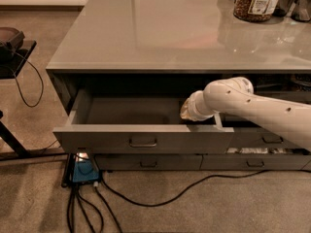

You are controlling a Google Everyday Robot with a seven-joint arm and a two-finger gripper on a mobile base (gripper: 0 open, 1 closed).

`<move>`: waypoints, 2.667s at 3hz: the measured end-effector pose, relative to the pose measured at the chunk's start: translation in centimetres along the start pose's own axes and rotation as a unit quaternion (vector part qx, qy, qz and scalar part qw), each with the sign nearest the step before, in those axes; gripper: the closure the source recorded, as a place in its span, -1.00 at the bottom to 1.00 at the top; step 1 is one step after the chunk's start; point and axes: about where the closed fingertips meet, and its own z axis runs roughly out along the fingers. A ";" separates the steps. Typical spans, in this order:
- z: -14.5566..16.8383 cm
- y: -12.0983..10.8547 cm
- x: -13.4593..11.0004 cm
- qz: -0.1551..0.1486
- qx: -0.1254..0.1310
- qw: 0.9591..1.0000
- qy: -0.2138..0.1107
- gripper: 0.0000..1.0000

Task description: Open top drawer

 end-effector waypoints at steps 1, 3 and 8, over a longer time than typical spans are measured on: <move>0.0 0.0 0.0 0.000 0.000 1.000 0.000 0.61; 0.0 0.0 0.0 0.000 0.000 1.000 0.000 -0.32; 0.1 2.8 0.3 0.015 0.000 1.000 0.011 -1.00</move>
Offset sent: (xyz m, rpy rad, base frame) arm 0.0000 0.0000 0.0000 0.0000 0.0000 0.0000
